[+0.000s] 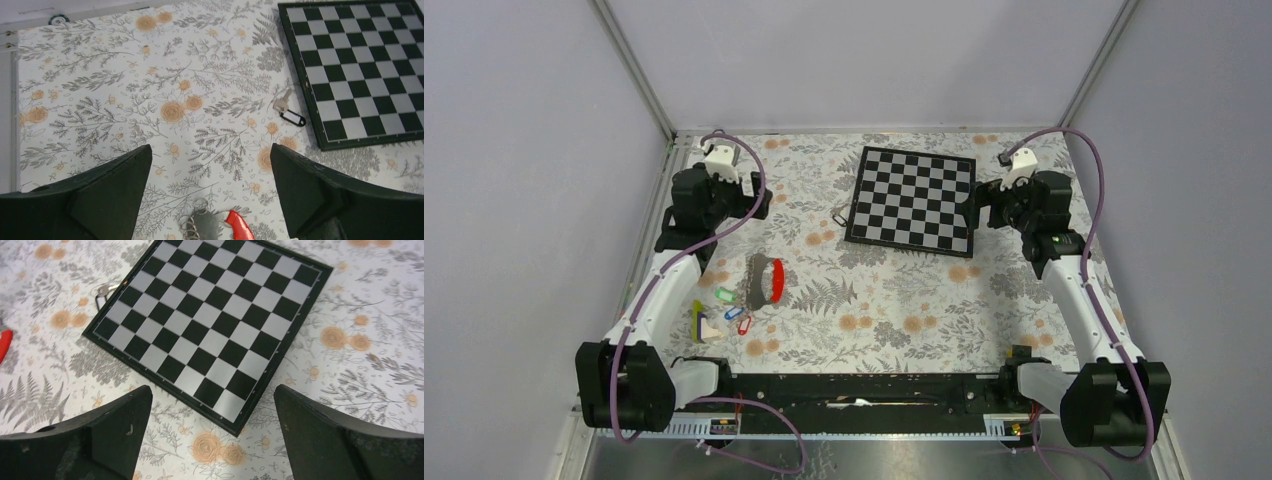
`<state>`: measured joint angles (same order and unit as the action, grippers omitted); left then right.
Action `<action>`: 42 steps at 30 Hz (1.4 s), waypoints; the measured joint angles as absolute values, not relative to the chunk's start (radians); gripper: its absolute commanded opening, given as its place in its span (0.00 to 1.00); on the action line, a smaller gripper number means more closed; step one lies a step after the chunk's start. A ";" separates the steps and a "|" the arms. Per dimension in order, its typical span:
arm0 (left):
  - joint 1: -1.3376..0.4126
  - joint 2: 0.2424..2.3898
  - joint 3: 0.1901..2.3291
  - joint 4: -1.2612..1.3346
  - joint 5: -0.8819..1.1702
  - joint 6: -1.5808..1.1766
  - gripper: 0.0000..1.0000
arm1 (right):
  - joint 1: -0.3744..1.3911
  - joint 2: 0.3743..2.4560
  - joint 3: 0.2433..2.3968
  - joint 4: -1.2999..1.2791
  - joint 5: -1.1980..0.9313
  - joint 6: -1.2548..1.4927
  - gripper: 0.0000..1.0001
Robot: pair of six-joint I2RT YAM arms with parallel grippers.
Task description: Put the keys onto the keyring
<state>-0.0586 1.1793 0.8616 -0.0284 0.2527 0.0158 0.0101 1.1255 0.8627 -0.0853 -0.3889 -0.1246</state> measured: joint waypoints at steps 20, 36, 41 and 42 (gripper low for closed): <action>-0.067 1.273 0.864 -0.189 0.295 0.122 0.99 | 0.563 1.724 1.287 -0.167 -0.139 -0.337 0.99; -0.067 1.342 0.879 -0.192 0.242 0.115 0.99 | 0.687 2.297 1.866 -0.319 0.020 -0.372 0.99; -0.067 1.343 0.883 -0.192 0.230 0.113 0.99 | 0.687 2.327 1.908 -0.355 0.046 -0.383 0.97; -0.067 1.343 0.883 -0.192 0.228 0.112 0.99 | 0.687 2.329 1.911 -0.357 0.052 -0.387 0.96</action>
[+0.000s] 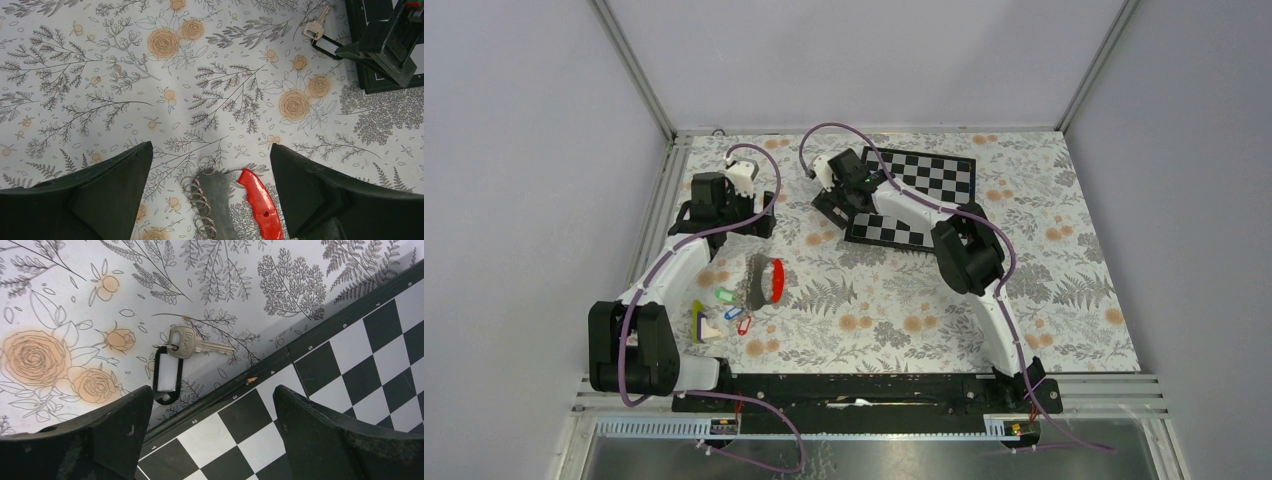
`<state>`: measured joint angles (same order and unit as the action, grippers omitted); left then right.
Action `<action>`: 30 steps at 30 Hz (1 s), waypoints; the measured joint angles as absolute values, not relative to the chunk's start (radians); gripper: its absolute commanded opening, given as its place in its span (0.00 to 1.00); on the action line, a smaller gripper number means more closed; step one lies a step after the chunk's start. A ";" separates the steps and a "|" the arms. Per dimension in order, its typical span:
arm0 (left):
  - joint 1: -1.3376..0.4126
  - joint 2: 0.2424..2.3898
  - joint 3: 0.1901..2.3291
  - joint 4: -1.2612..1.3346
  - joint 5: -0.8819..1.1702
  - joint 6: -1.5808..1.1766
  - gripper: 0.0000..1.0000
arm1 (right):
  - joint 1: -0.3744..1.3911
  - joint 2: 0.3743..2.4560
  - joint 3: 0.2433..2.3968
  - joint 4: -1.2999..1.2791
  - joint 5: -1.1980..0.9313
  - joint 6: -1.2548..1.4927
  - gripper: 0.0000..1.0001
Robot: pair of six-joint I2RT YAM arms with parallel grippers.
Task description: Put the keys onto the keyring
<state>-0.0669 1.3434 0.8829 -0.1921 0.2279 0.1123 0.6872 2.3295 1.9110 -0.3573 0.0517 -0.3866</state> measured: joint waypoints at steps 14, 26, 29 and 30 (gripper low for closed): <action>-0.067 1.423 0.943 -0.331 0.270 0.209 0.86 | 0.687 2.272 1.799 -0.361 0.091 -0.416 0.97; -0.067 1.515 0.982 -0.561 0.207 0.297 0.78 | 0.687 1.973 1.641 -0.391 -0.124 -0.389 0.99; -0.067 1.515 0.981 -0.630 0.191 0.325 0.77 | 0.687 1.912 1.604 -0.402 -0.161 -0.389 0.99; -0.067 1.515 0.981 -0.656 0.187 0.338 0.76 | 0.687 1.891 1.584 -0.406 -0.173 -0.390 0.99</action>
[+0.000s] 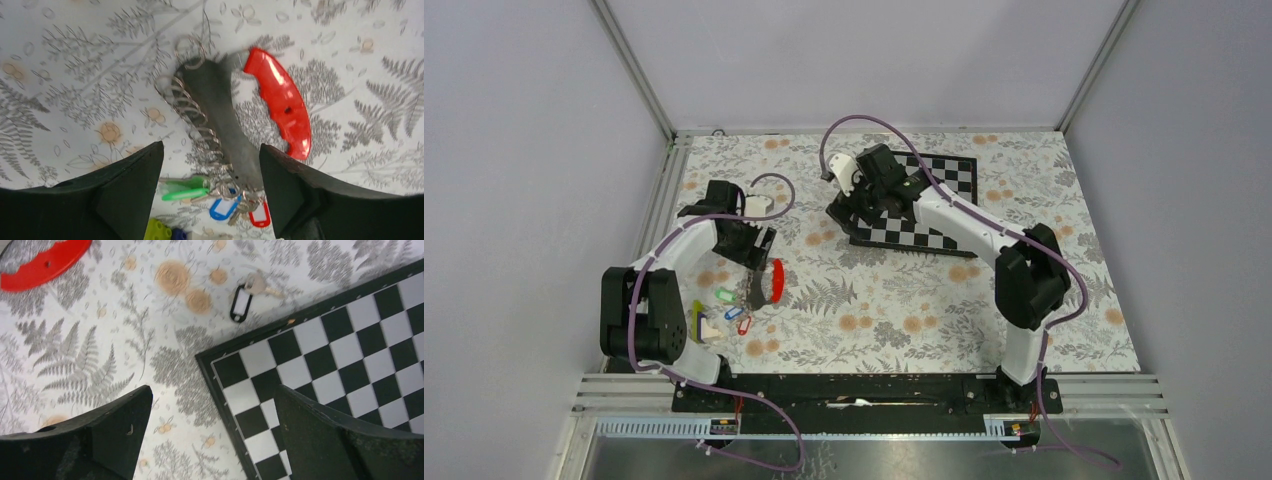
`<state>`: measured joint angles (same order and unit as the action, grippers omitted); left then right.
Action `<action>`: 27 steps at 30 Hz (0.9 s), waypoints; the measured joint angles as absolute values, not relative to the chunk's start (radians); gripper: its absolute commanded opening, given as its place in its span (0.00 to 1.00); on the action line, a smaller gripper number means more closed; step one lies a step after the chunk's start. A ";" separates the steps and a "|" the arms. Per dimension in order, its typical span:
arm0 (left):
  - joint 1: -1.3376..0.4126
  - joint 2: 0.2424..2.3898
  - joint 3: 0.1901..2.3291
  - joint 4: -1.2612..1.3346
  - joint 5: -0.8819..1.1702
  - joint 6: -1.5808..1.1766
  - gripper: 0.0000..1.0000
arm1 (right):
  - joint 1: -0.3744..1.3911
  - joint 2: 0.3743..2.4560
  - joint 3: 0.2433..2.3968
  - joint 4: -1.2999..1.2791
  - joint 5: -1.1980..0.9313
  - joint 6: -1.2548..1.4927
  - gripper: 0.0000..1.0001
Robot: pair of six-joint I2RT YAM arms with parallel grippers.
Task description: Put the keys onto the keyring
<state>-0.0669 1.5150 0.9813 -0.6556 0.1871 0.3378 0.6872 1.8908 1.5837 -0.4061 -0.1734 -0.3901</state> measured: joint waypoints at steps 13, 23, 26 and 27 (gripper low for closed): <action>-0.067 1.504 0.956 -0.838 0.184 0.443 0.50 | 0.687 1.723 1.304 -0.436 -0.254 -0.440 0.99; -0.067 1.593 0.970 -0.858 0.184 0.450 0.47 | 0.686 1.679 1.215 -0.423 -0.283 -0.449 0.99; -0.067 1.608 0.975 -0.863 0.183 0.458 0.46 | 0.686 1.678 1.209 -0.414 -0.286 -0.450 0.99; -0.067 1.616 0.977 -0.863 0.182 0.463 0.46 | 0.686 1.678 1.207 -0.411 -0.290 -0.450 0.99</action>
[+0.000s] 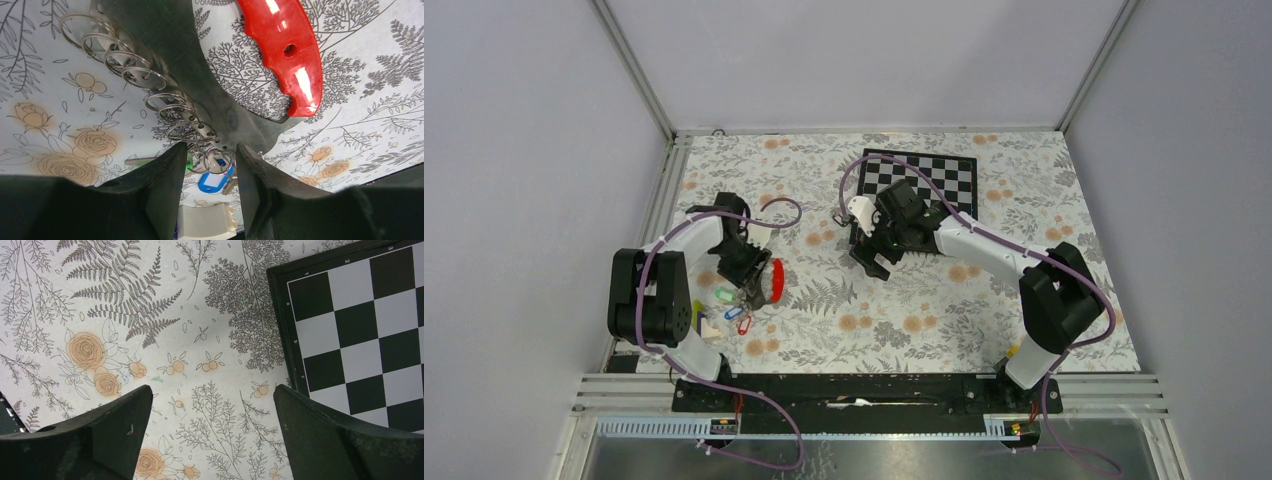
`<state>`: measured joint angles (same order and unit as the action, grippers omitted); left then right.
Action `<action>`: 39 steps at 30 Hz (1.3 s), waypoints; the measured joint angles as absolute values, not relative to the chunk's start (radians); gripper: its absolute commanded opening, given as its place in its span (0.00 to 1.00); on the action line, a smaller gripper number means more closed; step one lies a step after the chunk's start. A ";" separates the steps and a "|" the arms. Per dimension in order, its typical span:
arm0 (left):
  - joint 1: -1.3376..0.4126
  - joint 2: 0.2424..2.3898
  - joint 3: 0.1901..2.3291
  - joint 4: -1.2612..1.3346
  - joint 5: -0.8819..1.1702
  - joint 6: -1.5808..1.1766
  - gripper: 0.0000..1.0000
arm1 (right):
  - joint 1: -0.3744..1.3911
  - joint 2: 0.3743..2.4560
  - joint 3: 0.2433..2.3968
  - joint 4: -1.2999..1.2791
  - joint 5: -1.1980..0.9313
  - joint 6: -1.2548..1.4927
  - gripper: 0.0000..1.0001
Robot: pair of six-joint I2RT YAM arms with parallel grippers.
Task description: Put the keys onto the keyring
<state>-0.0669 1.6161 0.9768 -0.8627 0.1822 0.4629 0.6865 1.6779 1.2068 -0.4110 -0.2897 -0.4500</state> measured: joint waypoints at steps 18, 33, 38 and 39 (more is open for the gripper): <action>-0.064 1.673 1.004 -0.868 0.172 0.505 0.17 | 0.686 1.678 1.199 -0.406 -0.301 -0.458 0.99; -0.064 1.673 1.073 -0.923 0.180 0.509 0.00 | 0.686 1.695 1.199 -0.406 -0.301 -0.461 0.99; -0.064 1.673 1.075 -0.948 0.187 0.524 0.01 | 0.686 1.703 1.199 -0.407 -0.301 -0.461 0.99; -0.064 1.673 1.073 -0.951 0.187 0.526 0.03 | 0.686 1.703 1.199 -0.407 -0.301 -0.461 0.99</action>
